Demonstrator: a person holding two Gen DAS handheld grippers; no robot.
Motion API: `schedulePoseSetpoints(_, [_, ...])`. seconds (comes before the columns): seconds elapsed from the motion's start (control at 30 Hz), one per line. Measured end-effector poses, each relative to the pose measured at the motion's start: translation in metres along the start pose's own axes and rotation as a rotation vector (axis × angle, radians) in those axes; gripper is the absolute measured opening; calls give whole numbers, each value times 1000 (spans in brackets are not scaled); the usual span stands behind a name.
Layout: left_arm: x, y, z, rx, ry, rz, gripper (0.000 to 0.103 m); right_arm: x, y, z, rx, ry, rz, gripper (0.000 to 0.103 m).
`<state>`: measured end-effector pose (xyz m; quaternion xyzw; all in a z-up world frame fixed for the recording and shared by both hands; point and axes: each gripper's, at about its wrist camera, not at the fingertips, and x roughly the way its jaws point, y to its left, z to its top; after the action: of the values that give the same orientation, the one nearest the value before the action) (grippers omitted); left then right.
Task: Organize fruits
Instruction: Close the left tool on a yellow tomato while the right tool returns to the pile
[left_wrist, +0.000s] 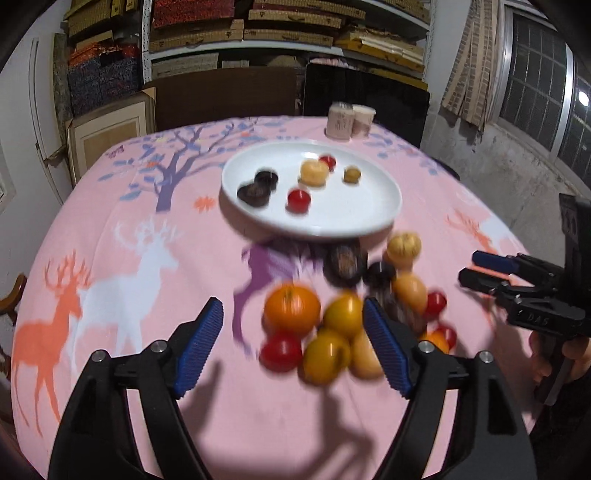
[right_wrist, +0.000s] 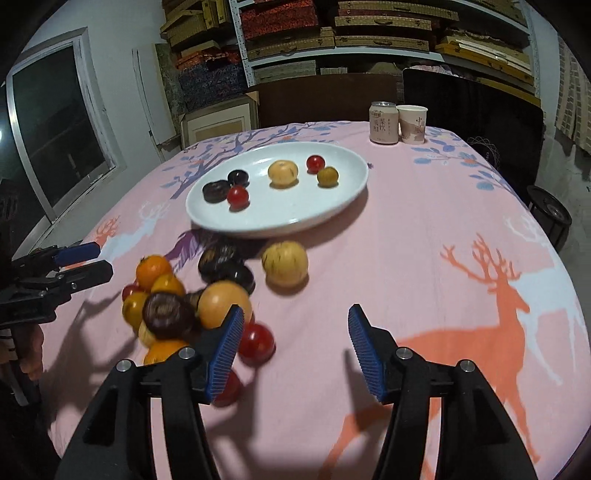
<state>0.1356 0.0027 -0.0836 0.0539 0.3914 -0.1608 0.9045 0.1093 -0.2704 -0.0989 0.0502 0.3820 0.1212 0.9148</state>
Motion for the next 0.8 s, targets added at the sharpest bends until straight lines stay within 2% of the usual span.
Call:
schedulePoseSetpoints(0.07, [2, -6, -21, 31, 31, 38, 75, -8, 0, -16, 25, -4, 12, 59])
schedulePoseSetpoints(0.13, [9, -9, -34, 44, 62, 59, 66, -12, 2, -27, 22, -22, -14, 59])
schedulePoseSetpoints(0.2, [18, -9, -37, 31, 103, 47, 55, -13, 5, -33, 2, -24, -51, 59])
schedulePoseSetpoints(0.3, [23, -15, -36, 44, 94, 49, 54, -15, 5, -34, 2, -31, -39, 59])
schedulePoseSetpoints(0.37, [25, -20, -34, 53, 89, 39, 50, -12, -1, -35, 35, -10, -28, 59])
schedulePoseSetpoints(0.5, [30, -23, -27, 54, 72, 55, 50, -6, -18, -37, 128, 21, 13, 59])
schedulePoseSetpoints(0.6, [37, -23, -25, 66, 74, 54, 50, -7, -17, -38, 126, 15, 29, 59])
schedulePoseSetpoints(0.7, [50, -19, -24, 46, 120, 37, 49, -6, -17, -38, 126, 16, 37, 59])
schedulePoseSetpoints(0.8, [49, -15, -23, 25, 98, 33, 47, -7, -20, -38, 140, 13, 51, 59])
